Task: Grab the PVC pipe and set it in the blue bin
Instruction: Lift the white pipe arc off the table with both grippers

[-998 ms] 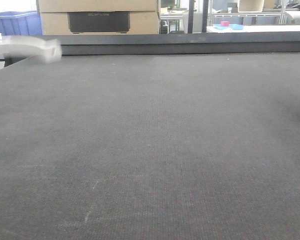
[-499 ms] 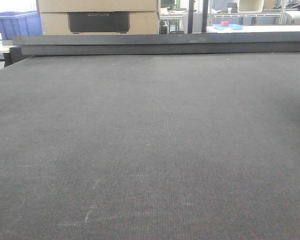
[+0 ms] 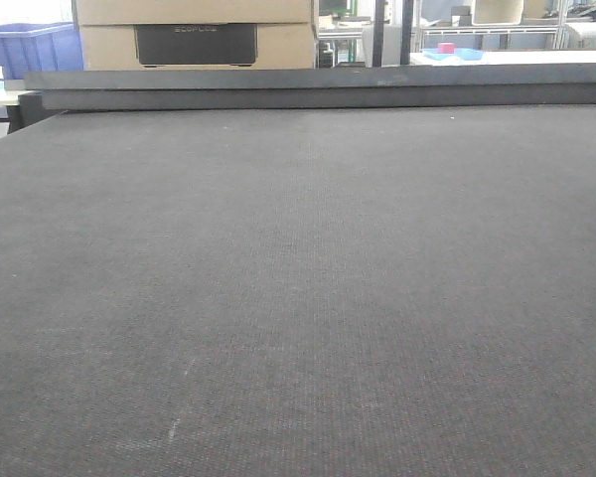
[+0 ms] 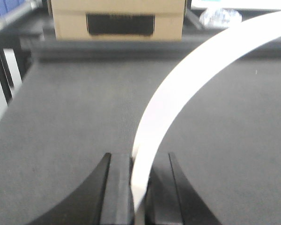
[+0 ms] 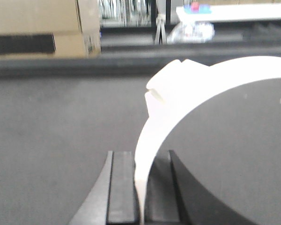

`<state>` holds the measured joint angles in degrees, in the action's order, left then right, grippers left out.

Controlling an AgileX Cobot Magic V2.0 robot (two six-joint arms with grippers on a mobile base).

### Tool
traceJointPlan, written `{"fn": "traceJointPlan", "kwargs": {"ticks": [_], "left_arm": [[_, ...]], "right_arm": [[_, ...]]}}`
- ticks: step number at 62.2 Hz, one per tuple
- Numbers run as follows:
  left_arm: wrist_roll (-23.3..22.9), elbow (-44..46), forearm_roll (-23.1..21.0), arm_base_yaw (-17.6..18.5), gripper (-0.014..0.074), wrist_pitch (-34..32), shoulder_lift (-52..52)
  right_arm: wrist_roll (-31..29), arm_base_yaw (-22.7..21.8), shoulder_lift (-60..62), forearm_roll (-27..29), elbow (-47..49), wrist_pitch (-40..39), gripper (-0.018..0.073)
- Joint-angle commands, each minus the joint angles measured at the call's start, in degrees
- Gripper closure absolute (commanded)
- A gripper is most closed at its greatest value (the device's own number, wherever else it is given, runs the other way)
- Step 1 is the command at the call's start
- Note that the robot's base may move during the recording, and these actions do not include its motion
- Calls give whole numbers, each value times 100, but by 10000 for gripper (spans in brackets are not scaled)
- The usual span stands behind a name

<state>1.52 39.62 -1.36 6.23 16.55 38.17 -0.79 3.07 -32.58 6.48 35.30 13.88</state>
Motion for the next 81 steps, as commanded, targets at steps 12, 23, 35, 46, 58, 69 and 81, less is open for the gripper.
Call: {"fn": "traceJointPlan", "kwargs": {"ticks": [12, 23, 35, 46, 58, 69, 81], "left_arm": [[-20, 10, 55, 40, 707, -763, -452], [-20, 10, 55, -29, 707, -774, -463], [-20, 10, -424, -321, 707, -762, -463], [-20, 10, -413, -321, 707, -761, -463], [-20, 10, -413, -321, 707, -761, -463], [-20, 10, -413, -321, 707, -761, -463], [-20, 10, -413, -321, 707, -761, -463]], "right_arm": [[-22, 7, 281, -28, -9, -673, 721], [-22, 7, 281, -28, -9, -673, 721], [-22, 7, 281, -28, -9, -673, 721], [-22, 7, 284, -28, -9, -660, 721], [-22, 7, 284, -28, -9, -660, 721], [-22, 7, 284, -28, -9, -660, 721], [-22, 7, 284, -28, -9, -660, 721]]}}
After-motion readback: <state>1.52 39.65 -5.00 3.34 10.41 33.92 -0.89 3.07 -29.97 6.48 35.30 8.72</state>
